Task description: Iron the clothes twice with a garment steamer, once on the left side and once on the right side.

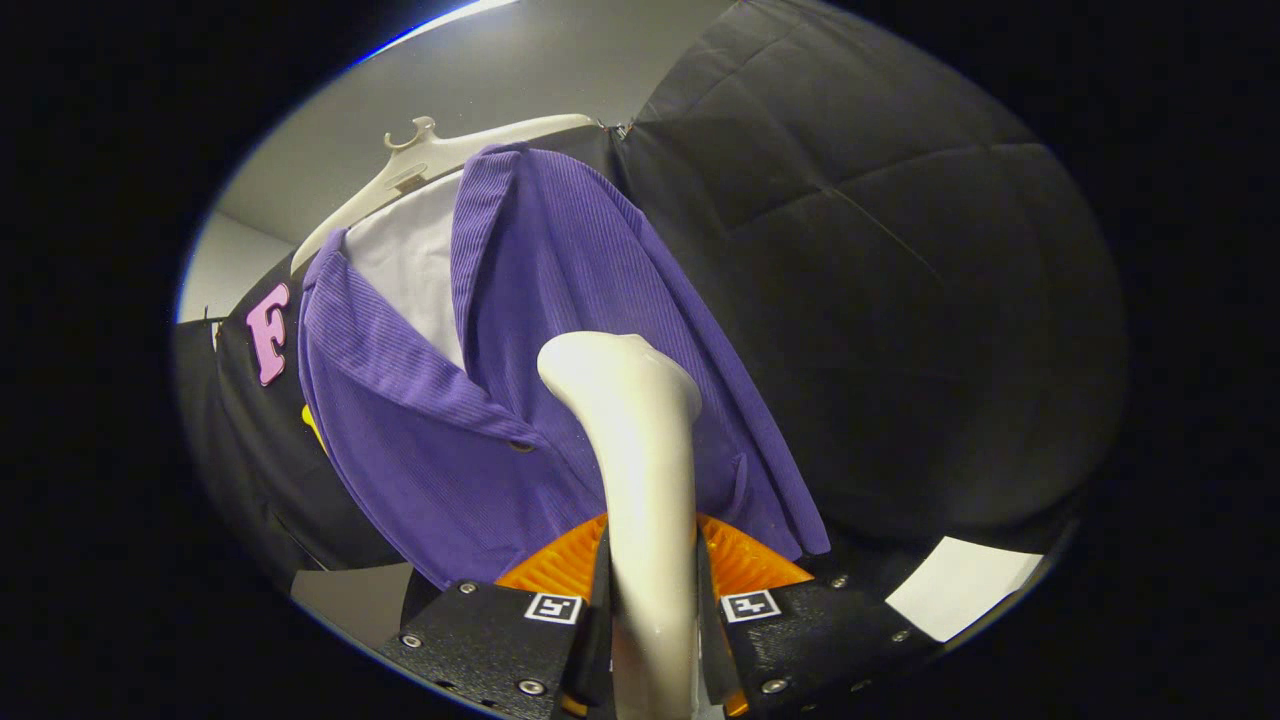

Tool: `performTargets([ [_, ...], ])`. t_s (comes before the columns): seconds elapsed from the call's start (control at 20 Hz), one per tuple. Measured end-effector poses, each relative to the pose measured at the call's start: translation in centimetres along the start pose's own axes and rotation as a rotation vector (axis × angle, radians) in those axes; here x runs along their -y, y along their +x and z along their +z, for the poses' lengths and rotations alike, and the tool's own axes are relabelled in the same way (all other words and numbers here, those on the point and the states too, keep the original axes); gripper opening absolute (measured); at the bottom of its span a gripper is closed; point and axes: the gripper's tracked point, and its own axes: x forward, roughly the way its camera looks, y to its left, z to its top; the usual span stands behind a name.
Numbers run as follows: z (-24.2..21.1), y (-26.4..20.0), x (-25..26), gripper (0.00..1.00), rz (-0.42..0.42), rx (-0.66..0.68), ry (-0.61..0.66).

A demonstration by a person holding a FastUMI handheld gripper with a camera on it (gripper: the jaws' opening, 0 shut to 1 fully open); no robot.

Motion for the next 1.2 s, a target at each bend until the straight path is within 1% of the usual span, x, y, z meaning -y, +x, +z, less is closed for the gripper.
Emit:
performTargets([
  [0.3,-3.7,-0.6,2.0,0.36,-0.041,-0.056,-0.008],
  [0.45,-5.9,-0.5,2.1,0.36,-0.028,-0.086,0.018],
  [0.6,-8.0,-0.8,3.2,0.36,-0.034,-0.099,0.014],
  [0.75,-8.0,-1.3,3.0,0.36,-0.034,-0.061,0.015],
  [0.85,-7.7,-2.5,2.9,0.36,-0.027,-0.013,0.027],
  [0.95,-8.0,-3.2,3.4,0.36,-0.027,0.006,0.017],
  [1.05,-9.6,-2.7,3.7,0.36,-0.040,-0.043,0.006],
  [1.2,-12.7,-1.5,4.9,0.36,-0.065,-0.115,0.033],
])
